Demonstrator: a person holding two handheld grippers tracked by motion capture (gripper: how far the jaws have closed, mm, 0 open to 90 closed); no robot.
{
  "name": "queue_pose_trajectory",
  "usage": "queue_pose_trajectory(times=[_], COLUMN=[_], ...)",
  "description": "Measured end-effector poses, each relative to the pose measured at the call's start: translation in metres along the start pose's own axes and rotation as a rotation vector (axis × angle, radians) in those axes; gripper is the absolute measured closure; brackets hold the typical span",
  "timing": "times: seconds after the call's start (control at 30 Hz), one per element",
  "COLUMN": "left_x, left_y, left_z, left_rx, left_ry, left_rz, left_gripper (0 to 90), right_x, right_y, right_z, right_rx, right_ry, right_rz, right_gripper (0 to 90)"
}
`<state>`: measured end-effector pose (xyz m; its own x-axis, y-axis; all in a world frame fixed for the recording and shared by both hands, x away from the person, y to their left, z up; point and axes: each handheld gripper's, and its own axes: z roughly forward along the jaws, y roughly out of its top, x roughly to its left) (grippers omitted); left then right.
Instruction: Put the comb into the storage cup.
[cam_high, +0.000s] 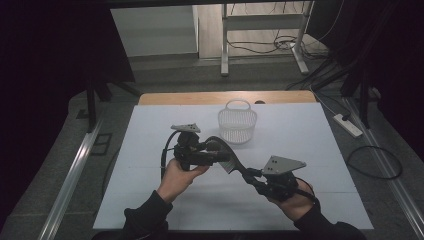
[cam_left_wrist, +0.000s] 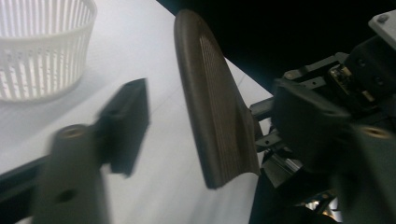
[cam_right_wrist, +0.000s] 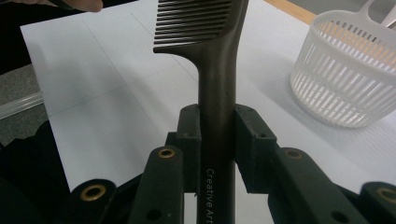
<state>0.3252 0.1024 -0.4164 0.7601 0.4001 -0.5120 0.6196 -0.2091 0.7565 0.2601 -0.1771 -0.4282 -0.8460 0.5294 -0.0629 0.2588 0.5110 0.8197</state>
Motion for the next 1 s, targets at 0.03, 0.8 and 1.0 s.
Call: queue_pose_trajectory(times=[0.03,0.8,1.0], left_x=[0.001,0.013,0.015], left_y=[0.000,-0.005,-0.007], left_z=[-0.001,-0.002,-0.001], left_rx=[0.002,0.006,-0.004], left_ry=[-0.008,-0.175,-0.181], left_rz=[-0.006,-0.142,-0.163], left_gripper=[41.8,87.0,87.4], right_x=[0.000,0.003,0.002], right_y=[0.000,-0.002,-0.003], right_z=[0.000,0.006,0.007], right_rx=[0.001,0.026,0.023], right_ry=[-0.002,-0.043,-0.047], right_rz=[0.000,-0.033,-0.033], right_gripper=[72.6,72.5,72.1])
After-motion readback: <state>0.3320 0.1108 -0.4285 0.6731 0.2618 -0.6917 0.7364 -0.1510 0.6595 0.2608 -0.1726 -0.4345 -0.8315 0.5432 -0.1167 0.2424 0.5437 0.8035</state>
